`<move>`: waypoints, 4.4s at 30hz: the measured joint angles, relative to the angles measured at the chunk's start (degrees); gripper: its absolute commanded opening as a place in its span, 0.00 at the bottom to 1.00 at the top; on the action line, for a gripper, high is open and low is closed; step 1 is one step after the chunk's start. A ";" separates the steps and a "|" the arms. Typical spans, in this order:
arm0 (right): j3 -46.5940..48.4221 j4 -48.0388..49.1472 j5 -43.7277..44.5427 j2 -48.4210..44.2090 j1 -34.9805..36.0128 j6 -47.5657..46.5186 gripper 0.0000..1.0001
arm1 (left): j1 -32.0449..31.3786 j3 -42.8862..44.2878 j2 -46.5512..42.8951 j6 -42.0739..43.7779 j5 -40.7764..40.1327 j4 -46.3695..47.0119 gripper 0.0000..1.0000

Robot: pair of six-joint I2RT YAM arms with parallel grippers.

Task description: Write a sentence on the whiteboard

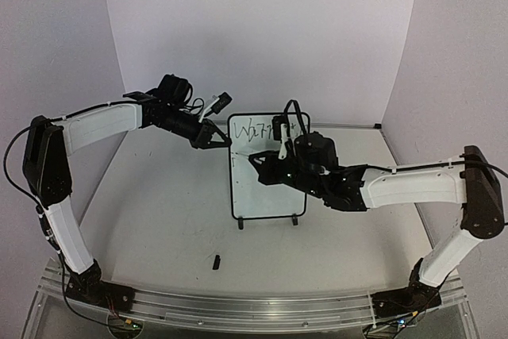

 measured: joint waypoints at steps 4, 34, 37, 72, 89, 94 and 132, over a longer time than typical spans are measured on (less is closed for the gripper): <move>0.00 -0.99 1.26 0.38 0.00 0.20 0.00 | 0.00 0.00 0.00 0.00 0.00 0.00 0.00; 2.22 -3.56 2.62 3.00 0.00 1.29 0.00 | -0.04 0.00 0.00 0.00 -0.15 0.00 0.00; 1.75 -3.71 2.29 3.00 0.01 2.11 0.00 | -0.04 0.00 -0.01 0.00 -0.15 0.00 0.00; 0.76 -0.85 3.72 3.02 0.25 3.11 0.00 | -0.04 0.00 -0.02 -0.02 -0.24 0.00 0.00; -2.54 1.26 7.58 0.97 0.48 3.86 0.00 | -0.07 0.00 -0.02 -0.02 -0.44 0.02 0.00; -2.69 1.14 7.62 0.88 0.48 4.25 0.00 | -0.07 0.00 -0.02 -0.04 -0.46 0.02 0.00; -5.57 -3.41 8.12 -5.71 0.11 2.96 0.00 | -0.11 0.00 -0.20 0.02 -0.39 -0.33 0.00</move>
